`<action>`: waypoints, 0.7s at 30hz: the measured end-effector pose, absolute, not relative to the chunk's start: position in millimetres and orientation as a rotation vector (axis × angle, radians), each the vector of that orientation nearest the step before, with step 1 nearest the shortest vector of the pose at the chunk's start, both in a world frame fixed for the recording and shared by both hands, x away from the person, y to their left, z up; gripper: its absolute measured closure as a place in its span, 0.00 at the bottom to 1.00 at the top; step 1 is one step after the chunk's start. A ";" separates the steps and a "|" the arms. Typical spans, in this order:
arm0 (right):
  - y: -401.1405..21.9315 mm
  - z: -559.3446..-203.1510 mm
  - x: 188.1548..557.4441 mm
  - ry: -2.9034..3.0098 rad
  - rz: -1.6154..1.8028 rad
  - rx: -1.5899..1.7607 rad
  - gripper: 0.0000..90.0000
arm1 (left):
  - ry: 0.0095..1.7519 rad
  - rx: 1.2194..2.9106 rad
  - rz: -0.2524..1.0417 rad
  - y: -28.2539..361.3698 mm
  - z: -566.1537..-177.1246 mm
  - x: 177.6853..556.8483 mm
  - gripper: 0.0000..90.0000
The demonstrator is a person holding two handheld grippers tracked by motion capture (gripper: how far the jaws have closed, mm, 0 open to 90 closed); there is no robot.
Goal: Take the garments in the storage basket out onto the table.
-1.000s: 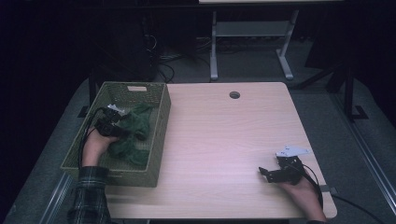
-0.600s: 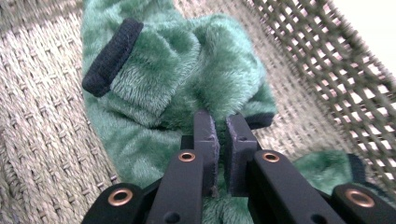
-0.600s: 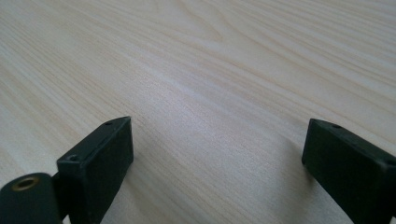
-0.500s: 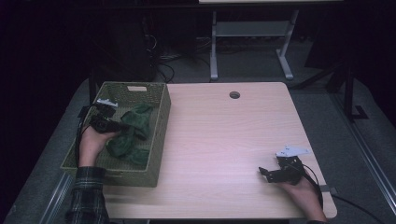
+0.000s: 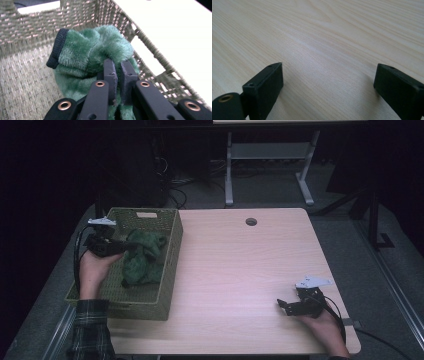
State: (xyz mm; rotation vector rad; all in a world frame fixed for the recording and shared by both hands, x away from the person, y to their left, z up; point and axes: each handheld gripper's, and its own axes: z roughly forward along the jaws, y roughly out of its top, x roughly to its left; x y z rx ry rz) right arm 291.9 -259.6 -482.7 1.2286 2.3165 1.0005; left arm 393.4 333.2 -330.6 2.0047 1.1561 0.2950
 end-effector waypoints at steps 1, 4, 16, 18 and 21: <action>-259.6 -482.7 291.9 2.316 1.000 1.228 0.10 | 1.150 1.985 0.297 332.2 -326.3 391.2 0.94; -259.6 -482.7 291.9 2.316 1.000 1.228 0.10 | 1.129 1.972 0.297 332.2 -320.4 389.3 0.94; -259.4 -482.7 291.5 2.312 0.998 1.232 0.10 | 1.054 1.899 0.297 333.0 -274.5 386.6 0.95; -259.4 -482.7 291.5 2.312 0.999 1.232 0.10 | 1.043 1.896 0.300 331.4 -266.9 386.6 0.95; -259.4 -482.7 291.5 2.312 0.999 1.232 0.10 | 1.028 1.895 0.309 328.1 -255.9 386.3 0.95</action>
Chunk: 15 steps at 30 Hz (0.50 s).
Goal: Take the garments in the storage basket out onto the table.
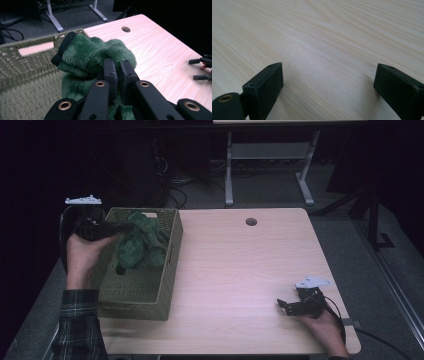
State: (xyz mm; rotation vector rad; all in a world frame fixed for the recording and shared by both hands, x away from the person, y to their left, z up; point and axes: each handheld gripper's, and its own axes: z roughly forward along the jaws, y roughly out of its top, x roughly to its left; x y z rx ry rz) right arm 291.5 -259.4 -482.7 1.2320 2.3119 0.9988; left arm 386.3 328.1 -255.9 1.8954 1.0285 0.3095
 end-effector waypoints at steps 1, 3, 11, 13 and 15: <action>-259.4 -482.7 291.5 2.312 0.999 1.232 0.10 | 1.022 1.896 0.314 326.8 -252.2 386.2 0.95; -259.4 -482.7 291.5 2.312 0.999 1.232 0.10 | 1.010 1.896 0.323 324.4 -244.6 385.9 0.95; -259.4 -482.7 291.5 2.312 0.999 1.233 0.10 | 0.958 1.889 0.348 317.3 -218.6 382.9 0.95; -259.4 -482.7 291.5 2.312 0.998 1.232 0.10 | 0.946 1.889 0.351 315.2 -212.8 382.3 0.95; -259.4 -482.7 291.5 2.312 0.999 1.232 0.10 | 0.926 1.887 0.356 311.1 -204.7 381.3 0.95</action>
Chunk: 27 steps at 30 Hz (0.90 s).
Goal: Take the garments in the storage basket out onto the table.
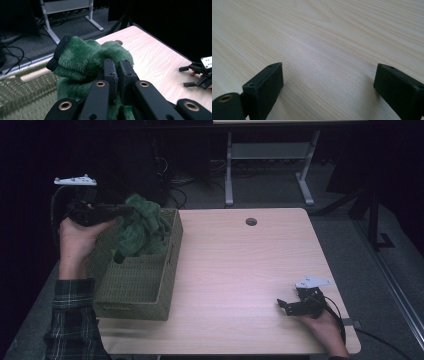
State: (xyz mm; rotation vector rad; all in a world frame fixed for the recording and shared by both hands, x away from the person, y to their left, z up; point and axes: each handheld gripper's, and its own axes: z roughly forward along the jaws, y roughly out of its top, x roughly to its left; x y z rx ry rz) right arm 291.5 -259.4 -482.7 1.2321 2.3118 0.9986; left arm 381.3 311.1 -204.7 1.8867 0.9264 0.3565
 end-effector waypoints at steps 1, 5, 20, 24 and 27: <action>-259.4 -482.7 291.5 2.312 0.999 1.232 0.10 | 0.919 1.882 0.353 309.3 -202.3 381.1 0.95; -259.4 -482.7 291.5 2.312 0.998 1.232 0.10 | 0.884 1.890 0.357 300.0 -193.4 380.9 0.95; -259.5 -482.7 291.6 2.313 0.998 1.231 0.10 | 0.768 1.934 0.285 245.4 -188.5 387.6 0.95; -259.5 -482.7 291.6 2.313 0.998 1.231 0.10 | 0.718 1.982 0.254 218.6 -192.6 388.3 0.95; -259.5 -482.7 291.6 2.313 0.998 1.231 0.10 | 0.702 1.996 0.240 208.2 -194.9 388.7 0.95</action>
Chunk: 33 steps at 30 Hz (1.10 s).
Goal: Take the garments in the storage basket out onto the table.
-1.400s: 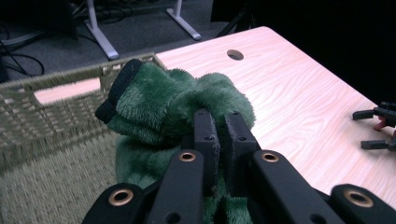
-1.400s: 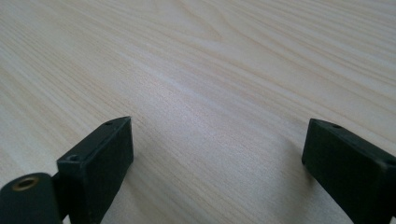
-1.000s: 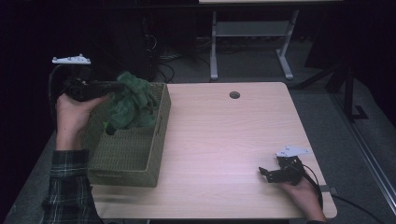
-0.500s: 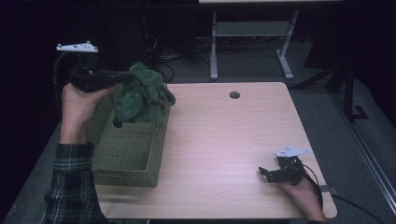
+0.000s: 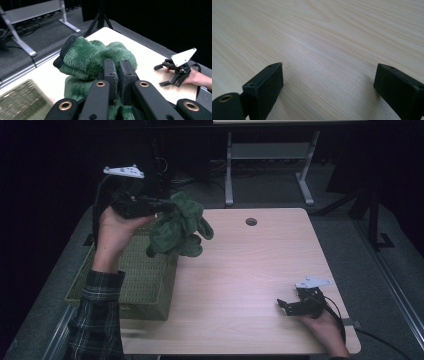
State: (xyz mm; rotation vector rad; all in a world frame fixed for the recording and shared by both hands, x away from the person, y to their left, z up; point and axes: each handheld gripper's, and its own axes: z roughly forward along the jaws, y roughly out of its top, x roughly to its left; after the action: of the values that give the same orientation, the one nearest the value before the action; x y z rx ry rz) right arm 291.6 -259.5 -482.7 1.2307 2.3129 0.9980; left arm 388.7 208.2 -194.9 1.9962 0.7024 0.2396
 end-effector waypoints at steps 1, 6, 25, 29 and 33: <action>-259.5 -482.7 291.6 2.313 0.998 1.230 0.10 | 0.688 2.011 0.226 198.2 -197.5 389.2 0.95; -259.5 -482.7 291.6 2.313 0.998 1.230 0.10 | 0.653 2.028 0.197 173.3 -204.9 389.9 0.95; -259.4 -482.6 291.4 2.312 0.998 1.234 0.10 | 0.560 2.064 0.051 96.9 -258.7 389.5 0.95; -259.4 -482.6 291.3 2.312 0.997 1.235 0.10 | 0.547 2.078 0.036 86.4 -267.5 388.2 0.95; -259.3 -482.5 291.2 2.312 0.997 1.238 0.10 | 0.537 2.087 -0.003 69.4 -283.6 387.9 0.95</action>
State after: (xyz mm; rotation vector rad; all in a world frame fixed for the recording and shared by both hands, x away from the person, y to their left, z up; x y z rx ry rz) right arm 291.2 -259.3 -482.5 1.2385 2.3119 0.9970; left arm 387.9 69.4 -283.6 2.0868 0.5373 -0.0028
